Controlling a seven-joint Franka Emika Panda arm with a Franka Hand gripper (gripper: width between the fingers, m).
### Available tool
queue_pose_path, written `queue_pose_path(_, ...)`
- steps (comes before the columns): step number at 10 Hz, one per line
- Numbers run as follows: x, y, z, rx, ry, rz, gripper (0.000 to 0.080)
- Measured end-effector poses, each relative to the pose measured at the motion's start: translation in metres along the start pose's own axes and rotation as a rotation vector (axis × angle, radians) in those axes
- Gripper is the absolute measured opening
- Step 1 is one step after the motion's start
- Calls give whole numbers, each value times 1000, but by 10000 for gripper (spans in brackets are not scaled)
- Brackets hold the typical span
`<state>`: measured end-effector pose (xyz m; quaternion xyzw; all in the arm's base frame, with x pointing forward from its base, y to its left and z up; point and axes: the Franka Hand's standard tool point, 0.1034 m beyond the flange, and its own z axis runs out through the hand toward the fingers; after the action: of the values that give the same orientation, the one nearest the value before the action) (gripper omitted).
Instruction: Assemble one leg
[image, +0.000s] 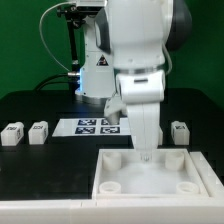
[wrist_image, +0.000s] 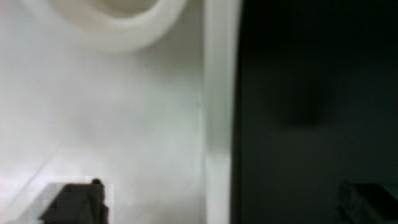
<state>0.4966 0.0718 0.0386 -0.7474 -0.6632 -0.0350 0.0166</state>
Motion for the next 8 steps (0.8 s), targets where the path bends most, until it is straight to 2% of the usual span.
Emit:
queue_pose_path(2,16,-10,-14,-4,-9,148,649)
queue_pose_path(3,32,-22,-18,3,-16,258,649)
queue_pose_path(4,54,-30,-27,-10,-14,432,649)
queue_pose_path(5,67,-39,-26,-20,-3,574,649)
queue_pose_path(6,72,-43,-23,-17,2,686,649)
queue_pose_path(8,73,-42,-24,-9,12,890,649)
